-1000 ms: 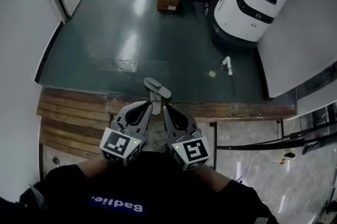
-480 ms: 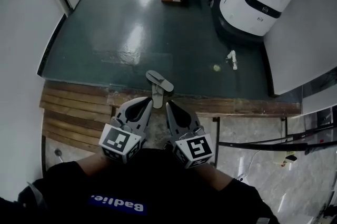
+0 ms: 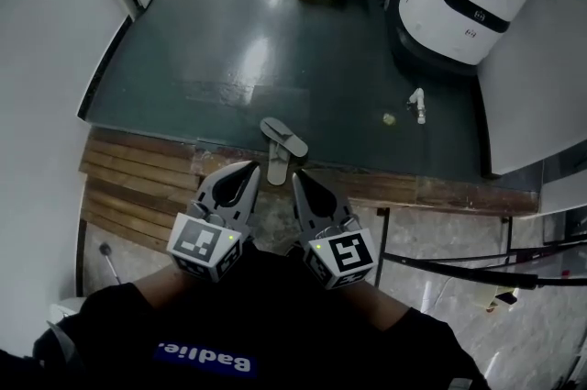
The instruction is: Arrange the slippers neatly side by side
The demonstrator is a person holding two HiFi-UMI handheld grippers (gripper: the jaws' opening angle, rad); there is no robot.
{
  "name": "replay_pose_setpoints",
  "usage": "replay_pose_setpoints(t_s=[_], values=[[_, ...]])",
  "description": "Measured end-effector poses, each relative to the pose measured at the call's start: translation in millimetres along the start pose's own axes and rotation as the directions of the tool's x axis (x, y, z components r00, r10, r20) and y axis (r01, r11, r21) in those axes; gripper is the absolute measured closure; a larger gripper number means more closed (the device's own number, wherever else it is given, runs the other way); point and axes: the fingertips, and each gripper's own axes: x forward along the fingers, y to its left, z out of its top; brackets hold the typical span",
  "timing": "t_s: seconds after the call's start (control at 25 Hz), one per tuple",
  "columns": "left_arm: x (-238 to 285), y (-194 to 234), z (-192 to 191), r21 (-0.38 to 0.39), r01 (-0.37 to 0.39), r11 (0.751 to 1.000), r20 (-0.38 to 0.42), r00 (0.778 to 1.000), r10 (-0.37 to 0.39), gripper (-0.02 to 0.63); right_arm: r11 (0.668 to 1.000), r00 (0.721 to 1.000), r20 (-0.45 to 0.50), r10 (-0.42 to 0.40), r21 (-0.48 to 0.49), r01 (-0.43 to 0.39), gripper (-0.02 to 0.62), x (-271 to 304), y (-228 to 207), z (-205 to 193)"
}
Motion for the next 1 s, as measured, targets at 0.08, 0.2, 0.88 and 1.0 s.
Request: replay_pose_setpoints(t_s=[0.08,0.2,0.88,1.0], values=[[2,1,1,-0.003,-0.016,1.0,0.0,1.0,0.016,0.604,1.0,1.0,-0.004,0.014,-0.005,-0.014,0.597,0,-1,0],[5,5,-1,-0.011,-0.028,1.0,-0.004,1.0,0.028,0.604,1.0,1.0,-0.019,0.018,0.001,-0.018,0.597,5,-4,-5],[73,100,-3,-0.047,0.119,0.992,-0.023,0.992,-0.12,0.604,0.997,0.99,-0.117,-0.075,-0.009,0.075,0.595,119,-27,-20],[83,122,-4,-0.056,0.137,0.989,-0.029,0.99,-0.139,0.604,0.996,0.987,-0.138,-0.086,-0.022,0.084,0.595,145,-27,-23]])
